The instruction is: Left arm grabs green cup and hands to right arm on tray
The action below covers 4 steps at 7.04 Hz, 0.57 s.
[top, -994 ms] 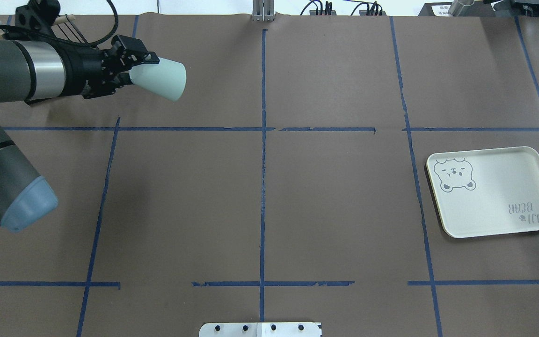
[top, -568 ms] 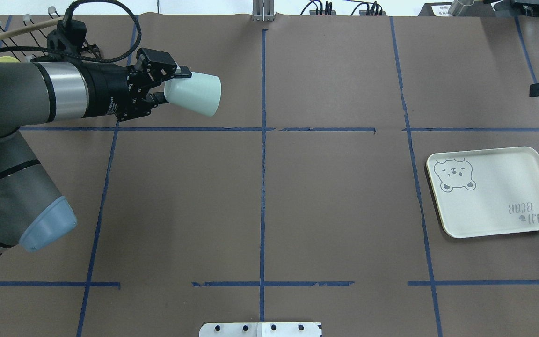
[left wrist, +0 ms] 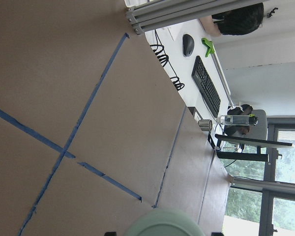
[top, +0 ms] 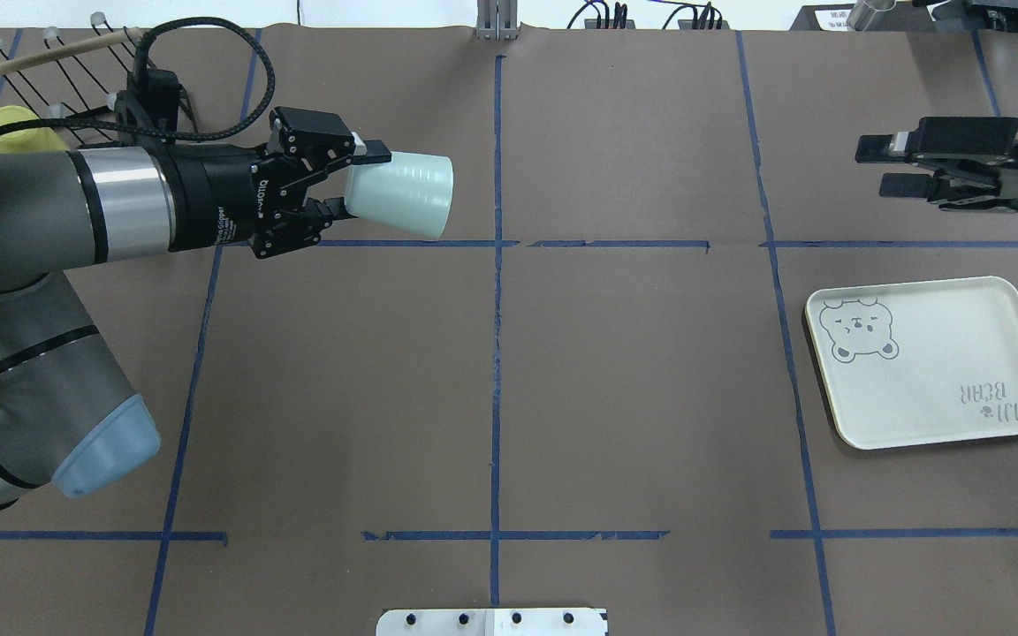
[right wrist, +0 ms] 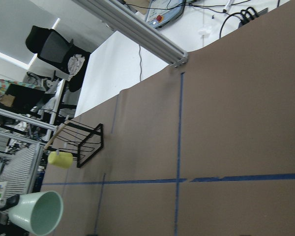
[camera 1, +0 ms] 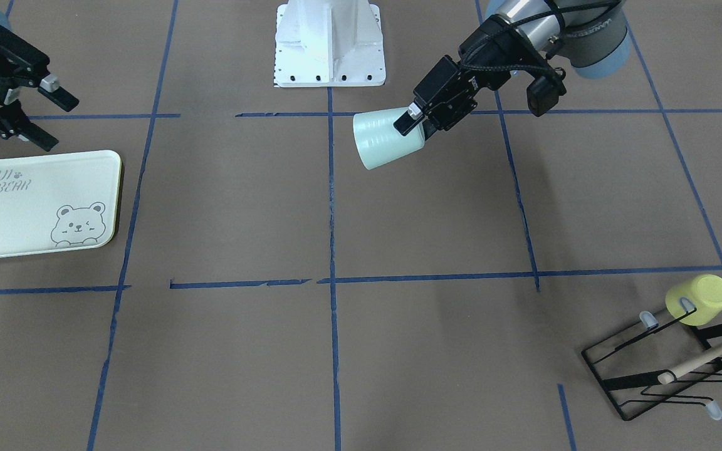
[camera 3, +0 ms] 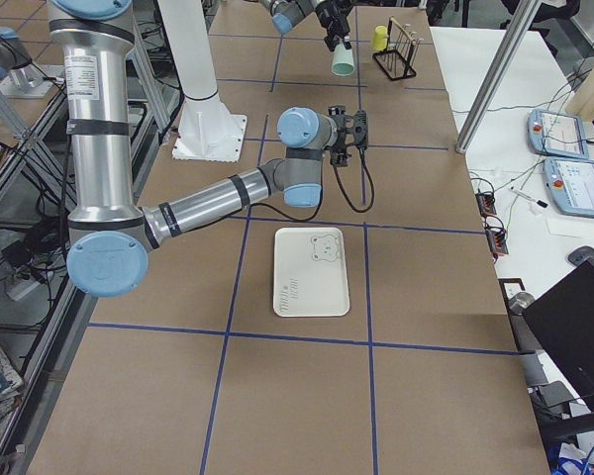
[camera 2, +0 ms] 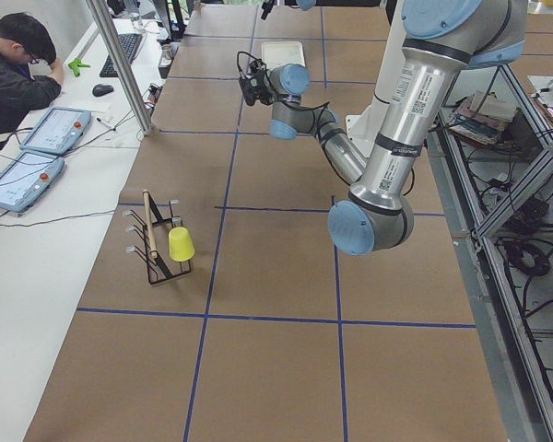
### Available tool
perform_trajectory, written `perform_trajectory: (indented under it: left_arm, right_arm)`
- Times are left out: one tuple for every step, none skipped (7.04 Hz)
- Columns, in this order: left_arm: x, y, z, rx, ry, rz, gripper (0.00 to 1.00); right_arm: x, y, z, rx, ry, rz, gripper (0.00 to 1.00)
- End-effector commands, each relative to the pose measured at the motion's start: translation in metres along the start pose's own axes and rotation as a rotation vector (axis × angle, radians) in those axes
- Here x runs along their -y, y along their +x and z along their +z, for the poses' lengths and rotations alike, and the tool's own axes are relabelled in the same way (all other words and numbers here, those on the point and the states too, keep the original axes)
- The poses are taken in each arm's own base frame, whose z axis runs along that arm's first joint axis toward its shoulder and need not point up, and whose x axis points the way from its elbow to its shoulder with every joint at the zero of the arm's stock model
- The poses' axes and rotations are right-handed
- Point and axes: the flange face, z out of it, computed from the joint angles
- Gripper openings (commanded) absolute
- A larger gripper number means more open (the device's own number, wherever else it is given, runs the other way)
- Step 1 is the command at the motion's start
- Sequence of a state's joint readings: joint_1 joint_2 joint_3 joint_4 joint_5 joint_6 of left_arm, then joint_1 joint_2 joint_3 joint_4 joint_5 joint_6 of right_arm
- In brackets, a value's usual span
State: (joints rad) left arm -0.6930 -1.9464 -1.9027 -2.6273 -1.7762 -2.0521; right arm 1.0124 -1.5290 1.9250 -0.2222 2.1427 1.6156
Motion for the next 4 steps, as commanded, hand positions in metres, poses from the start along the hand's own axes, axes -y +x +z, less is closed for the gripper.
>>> perform_trajectory:
  left_arm:
    - [-0.021, -0.006, 0.000, -0.074, -0.085, -0.039, 0.25]
    - [-0.030, -0.008, -0.001, -0.107, -0.120, -0.038, 0.25]
    - [-0.039, -0.010, -0.002, -0.127, -0.150, -0.037, 0.25]
    - [-0.049, -0.013, -0.002, -0.148, -0.183, -0.037, 0.25]
  right_arm:
    - [-0.043, -0.030, 0.037, 0.213, -0.018, 0.127, 1.00]
    - [-0.078, -0.035, 0.057, 0.314, -0.008, 0.164, 1.00]
    - [-0.119, -0.045, 0.079, 0.408, -0.019, 0.212, 1.00]
    - [-0.147, -0.077, 0.107, 0.483, -0.077, 0.248, 1.00]
